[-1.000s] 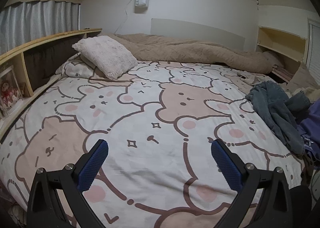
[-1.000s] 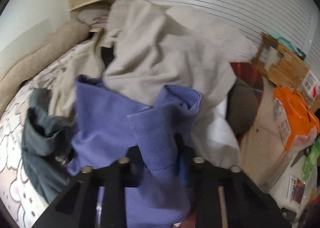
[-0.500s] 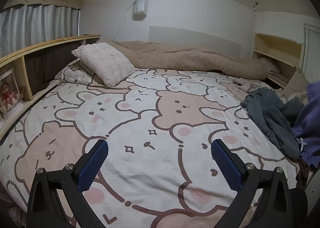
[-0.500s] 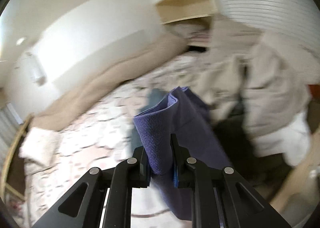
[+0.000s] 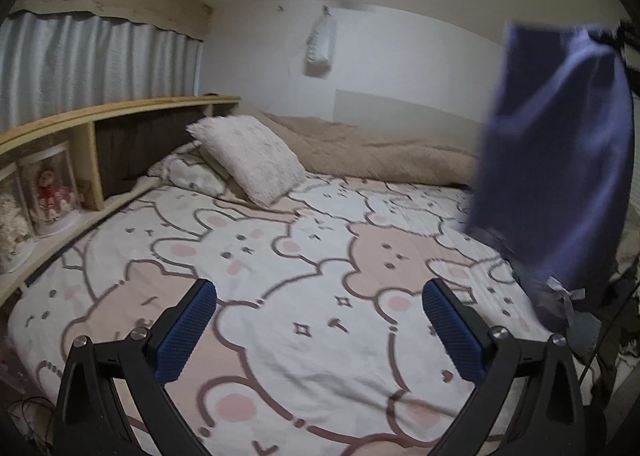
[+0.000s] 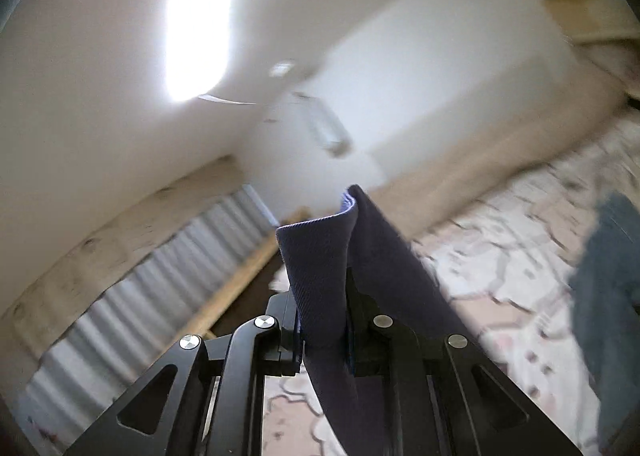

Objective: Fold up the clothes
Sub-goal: 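Lift the purple garment and lay it on the bed with the right gripper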

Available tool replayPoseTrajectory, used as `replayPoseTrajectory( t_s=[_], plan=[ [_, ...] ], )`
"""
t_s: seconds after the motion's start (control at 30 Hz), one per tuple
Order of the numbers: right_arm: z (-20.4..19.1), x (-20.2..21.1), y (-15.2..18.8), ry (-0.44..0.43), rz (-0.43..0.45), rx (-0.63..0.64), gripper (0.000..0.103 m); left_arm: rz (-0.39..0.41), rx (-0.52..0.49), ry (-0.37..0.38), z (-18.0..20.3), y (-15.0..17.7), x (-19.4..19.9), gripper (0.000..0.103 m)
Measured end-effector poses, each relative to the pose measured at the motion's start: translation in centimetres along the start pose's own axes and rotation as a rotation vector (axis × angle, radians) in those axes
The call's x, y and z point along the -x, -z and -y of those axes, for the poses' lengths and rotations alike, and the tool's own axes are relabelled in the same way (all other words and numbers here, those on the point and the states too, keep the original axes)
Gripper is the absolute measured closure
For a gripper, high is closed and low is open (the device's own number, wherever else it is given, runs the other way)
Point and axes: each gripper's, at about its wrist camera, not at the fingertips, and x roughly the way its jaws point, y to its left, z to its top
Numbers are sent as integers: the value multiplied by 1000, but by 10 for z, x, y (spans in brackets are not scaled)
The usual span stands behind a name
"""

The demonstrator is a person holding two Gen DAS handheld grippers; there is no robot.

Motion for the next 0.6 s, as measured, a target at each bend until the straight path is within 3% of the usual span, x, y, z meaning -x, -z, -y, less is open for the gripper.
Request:
replayPoseTrajectory(
  t_s=[0.07,0.2,0.33,0.43,0.53,0.6],
  plan=[
    [-10,-9,3,-26,10,20,87,21,7,-26,-10,-3,6,0],
    [16,-46,44,31,-60,50,87,26,11,-58,-21,-3,9,0],
    [78,-89,141,221,-245,62,87,-16,17,-66,-24,5,-2,0],
    [103,-108,227,350,-337,130,87,-65,15,-55,-19,14,-19,0],
    [114,-106,298,304,-428,101,87,-114,-8,-44,-7,24,-36,0],
    [103,-100,321,232,-479,144,87,-141,-24,-35,3,30,-48,0]
  ],
)
